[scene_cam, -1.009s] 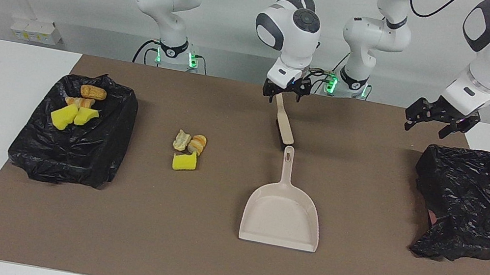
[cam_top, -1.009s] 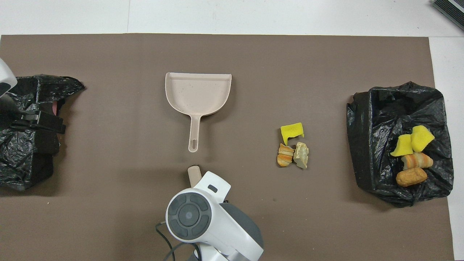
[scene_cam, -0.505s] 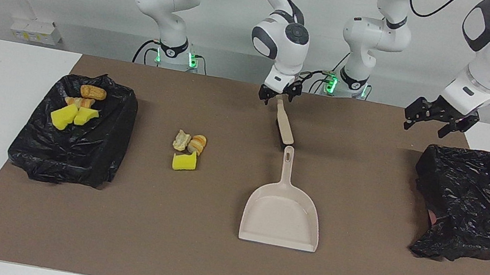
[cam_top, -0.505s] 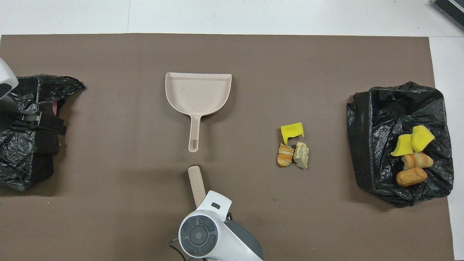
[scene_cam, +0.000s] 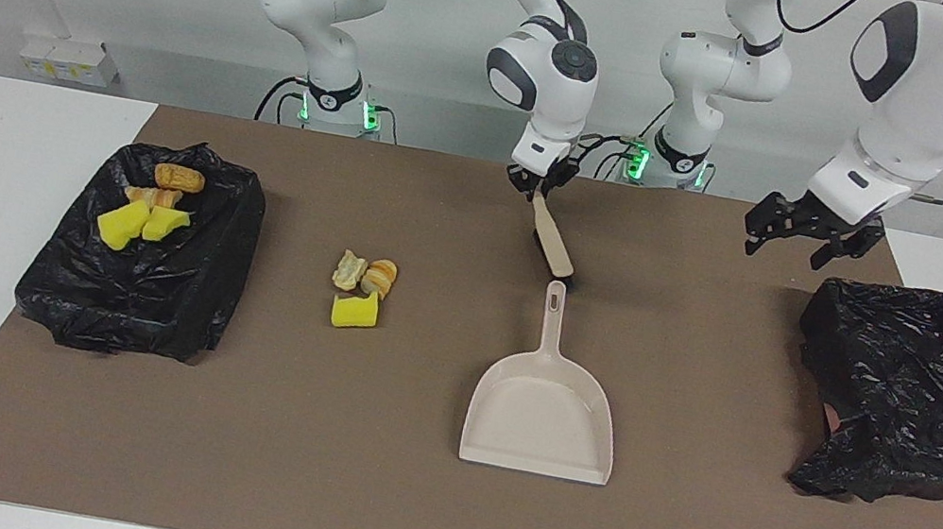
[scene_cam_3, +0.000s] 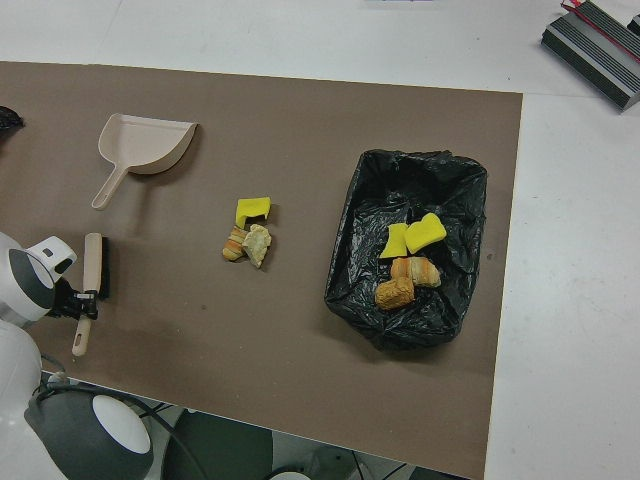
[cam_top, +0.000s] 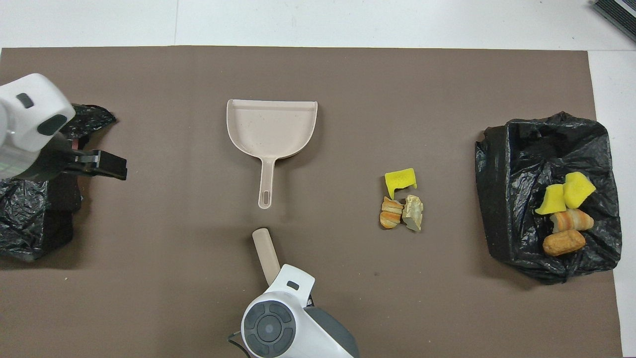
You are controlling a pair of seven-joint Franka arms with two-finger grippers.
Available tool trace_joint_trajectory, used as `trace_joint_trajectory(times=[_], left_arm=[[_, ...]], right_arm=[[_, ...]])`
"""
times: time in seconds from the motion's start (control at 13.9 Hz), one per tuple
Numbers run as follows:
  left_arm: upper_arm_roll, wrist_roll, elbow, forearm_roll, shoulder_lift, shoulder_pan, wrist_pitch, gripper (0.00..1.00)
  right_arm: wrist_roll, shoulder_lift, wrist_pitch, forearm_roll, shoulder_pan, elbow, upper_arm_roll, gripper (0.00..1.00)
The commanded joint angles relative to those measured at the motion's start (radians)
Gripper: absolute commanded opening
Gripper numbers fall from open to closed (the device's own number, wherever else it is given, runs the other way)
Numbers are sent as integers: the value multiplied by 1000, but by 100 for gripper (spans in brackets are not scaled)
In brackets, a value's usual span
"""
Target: Sweep and dump trash in bin
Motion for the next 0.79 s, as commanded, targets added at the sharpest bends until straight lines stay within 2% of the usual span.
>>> trace_joint_trajectory(times=[0.0,0.07,0.22,0.36,0.43,0.58,0.72], left_arm=[[13,-69,-31,-5,42,-93,104,100],[13,-101,-28,-5,76,-138,138,100],[13,-137,-25,-5,135,-185,199,100],[13,-178,-16,-1,207,-240,254,100],[13,-216,-21,-1,232,-264,306,100],[13,-244,-18,-2,280,-284,359,100],[13,-322,-31,-4,329,-337,446,100]], right_arm=[[-24,-3,-68,12,-14,43,-5,0],[-21,-25,-120,12,-26,50,-7,0],[-19,-116,-229,12,-83,38,-5,0],[-27,-212,-397,12,-185,34,-7,0],[-40,-258,-445,11,-254,23,-7,0],[-75,-298,-479,0,-398,21,-8,0],[-115,-296,-476,-35,-509,-2,-7,0]])
